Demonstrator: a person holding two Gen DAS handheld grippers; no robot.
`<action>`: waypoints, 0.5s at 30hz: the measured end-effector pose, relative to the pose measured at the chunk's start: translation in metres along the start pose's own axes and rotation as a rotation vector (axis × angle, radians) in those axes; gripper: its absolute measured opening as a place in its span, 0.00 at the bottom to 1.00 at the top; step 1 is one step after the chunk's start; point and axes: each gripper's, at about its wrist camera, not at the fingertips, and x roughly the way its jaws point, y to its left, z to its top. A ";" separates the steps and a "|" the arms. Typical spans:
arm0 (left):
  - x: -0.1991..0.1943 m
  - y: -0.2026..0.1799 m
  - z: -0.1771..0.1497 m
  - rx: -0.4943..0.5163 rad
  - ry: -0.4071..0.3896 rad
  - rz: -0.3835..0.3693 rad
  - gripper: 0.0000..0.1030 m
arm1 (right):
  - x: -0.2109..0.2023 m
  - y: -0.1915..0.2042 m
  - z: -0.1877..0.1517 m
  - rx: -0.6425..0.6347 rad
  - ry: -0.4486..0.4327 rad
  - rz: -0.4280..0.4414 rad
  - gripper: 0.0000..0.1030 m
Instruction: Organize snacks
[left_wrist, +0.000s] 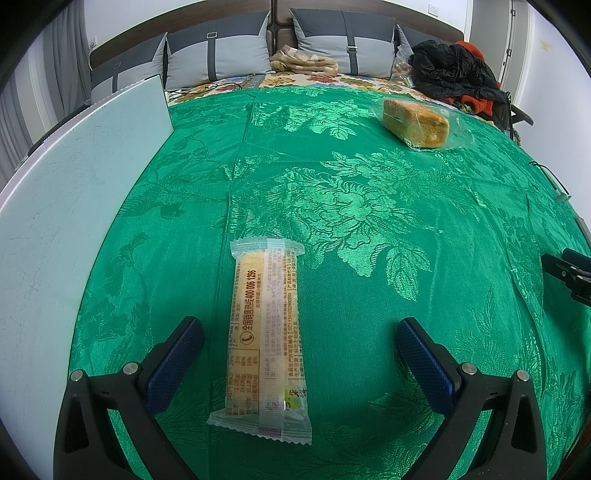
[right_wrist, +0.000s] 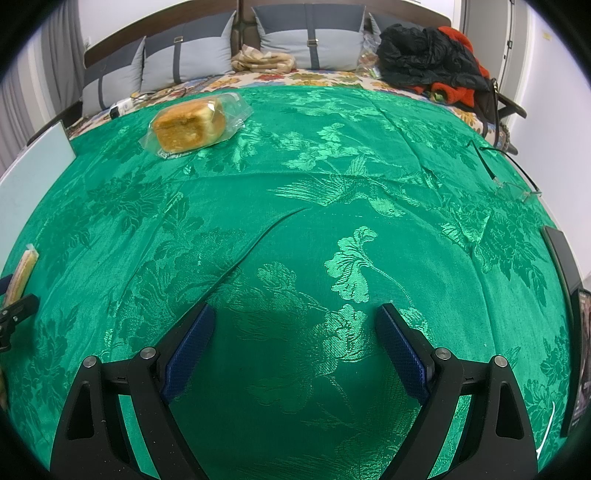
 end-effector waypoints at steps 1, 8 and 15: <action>0.000 0.000 0.000 0.000 0.000 0.000 1.00 | 0.000 0.000 0.000 0.000 0.000 0.000 0.89; 0.000 0.000 0.000 -0.001 0.003 0.001 1.00 | 0.000 0.000 0.000 -0.001 0.000 -0.001 0.89; 0.000 0.000 0.000 -0.001 0.004 0.001 1.00 | 0.002 -0.001 0.006 -0.005 0.037 0.021 0.89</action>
